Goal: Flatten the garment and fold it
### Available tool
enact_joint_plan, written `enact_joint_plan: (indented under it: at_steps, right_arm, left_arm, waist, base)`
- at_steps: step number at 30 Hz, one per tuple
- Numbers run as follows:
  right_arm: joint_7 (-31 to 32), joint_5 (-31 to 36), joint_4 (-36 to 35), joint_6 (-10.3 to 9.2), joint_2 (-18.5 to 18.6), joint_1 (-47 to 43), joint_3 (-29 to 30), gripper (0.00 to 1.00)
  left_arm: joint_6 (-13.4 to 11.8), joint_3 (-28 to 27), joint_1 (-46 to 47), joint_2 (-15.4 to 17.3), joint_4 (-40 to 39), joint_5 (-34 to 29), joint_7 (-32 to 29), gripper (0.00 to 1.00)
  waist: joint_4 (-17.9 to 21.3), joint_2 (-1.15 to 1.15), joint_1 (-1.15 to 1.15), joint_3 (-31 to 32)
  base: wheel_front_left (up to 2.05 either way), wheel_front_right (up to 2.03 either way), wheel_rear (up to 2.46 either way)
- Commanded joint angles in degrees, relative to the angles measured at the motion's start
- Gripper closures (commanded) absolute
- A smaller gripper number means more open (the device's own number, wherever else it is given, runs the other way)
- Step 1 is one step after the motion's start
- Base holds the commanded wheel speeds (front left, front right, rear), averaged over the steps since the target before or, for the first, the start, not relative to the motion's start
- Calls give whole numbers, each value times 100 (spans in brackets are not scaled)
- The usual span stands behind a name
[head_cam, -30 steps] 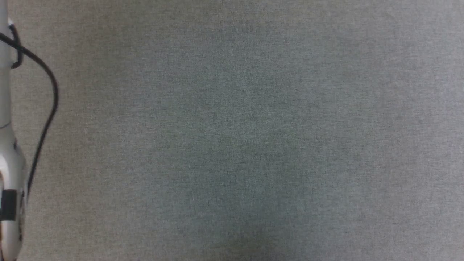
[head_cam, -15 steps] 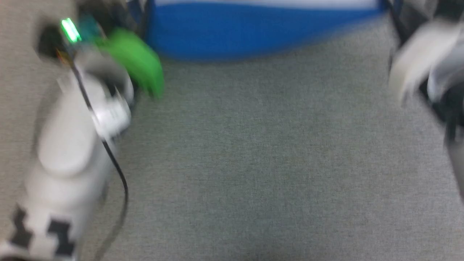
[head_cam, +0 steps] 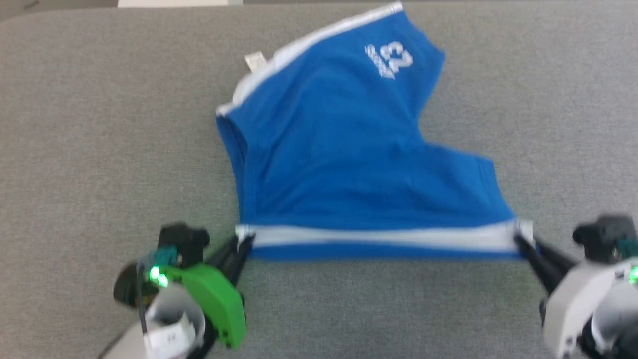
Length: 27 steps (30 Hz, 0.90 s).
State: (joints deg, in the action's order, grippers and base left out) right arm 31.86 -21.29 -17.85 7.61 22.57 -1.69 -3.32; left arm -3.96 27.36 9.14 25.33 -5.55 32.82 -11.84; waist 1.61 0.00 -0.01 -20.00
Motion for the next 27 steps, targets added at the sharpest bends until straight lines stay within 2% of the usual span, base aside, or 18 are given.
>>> enact_joint_plan:
  at_steps: [1, 8, 11, 14, 20, 24, 27]
  right_arm:
    - [94, -9, -87, -12, -63, -250, 105, 100]
    - [555, 48, -770, -12, -275, -1132, 596, 100]
    - [373, 142, -1146, -12, -162, -996, 648, 100]
    - [134, 239, -1182, -12, 120, -515, 470, 100]
    - [-63, 247, -493, -12, 671, 992, -192, 100]
    - [-235, 153, 254, -12, 866, 2185, -662, 100]
    - [-292, 81, 858, -12, 938, 2959, -1014, 100]
  left_arm:
    - [-125, -36, -251, 119, -107, 95, -80, 100]
    - [-531, -75, -1027, 336, -1008, 238, -431, 100]
    - [-618, -122, -1036, 284, -1409, 210, -335, 100]
    - [-597, -130, -777, 104, -1540, 188, -178, 100]
    - [-511, -113, 279, -361, -1052, -49, 163, 100]
    - [-414, -166, 906, -743, -487, 43, 408, 100]
    - [-368, -195, 1264, -910, -8, 47, 542, 100]
  waist:
    - [-34, 0, 1, 109]
    - [-107, 0, 1, 265]
    - [-140, 0, 1, 278]
    - [-166, 0, 1, 237]
    - [-307, 0, 1, 47]
    - [-440, 0, 1, -153]
    - [-549, 0, 1, -330]
  base:
    - [0, 0, 0]
    - [0, 0, 0]
    - [0, 0, 0]
    - [0, 0, 0]
    - [0, 0, 0]
    - [0, 0, 0]
    - [0, 0, 0]
